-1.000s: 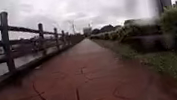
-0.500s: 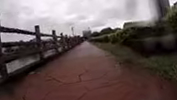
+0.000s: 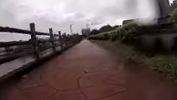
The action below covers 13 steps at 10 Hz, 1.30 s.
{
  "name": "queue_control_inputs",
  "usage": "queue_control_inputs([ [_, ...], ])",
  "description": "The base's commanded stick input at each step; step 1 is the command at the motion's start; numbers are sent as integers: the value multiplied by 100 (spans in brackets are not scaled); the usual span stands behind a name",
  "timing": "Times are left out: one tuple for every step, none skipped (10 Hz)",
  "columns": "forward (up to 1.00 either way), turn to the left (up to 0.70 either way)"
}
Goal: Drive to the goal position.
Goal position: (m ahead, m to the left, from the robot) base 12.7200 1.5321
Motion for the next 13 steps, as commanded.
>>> queue_control_inputs([
  [50, 36],
  [50, 48],
  [50, 50],
  [50, 50],
  [50, 50],
  [50, 20],
  [50, 0],
  [50, 0],
  [50, 0],
  [50, 0],
  [50, 0],
  [50, 0],
  [50, 0],
])
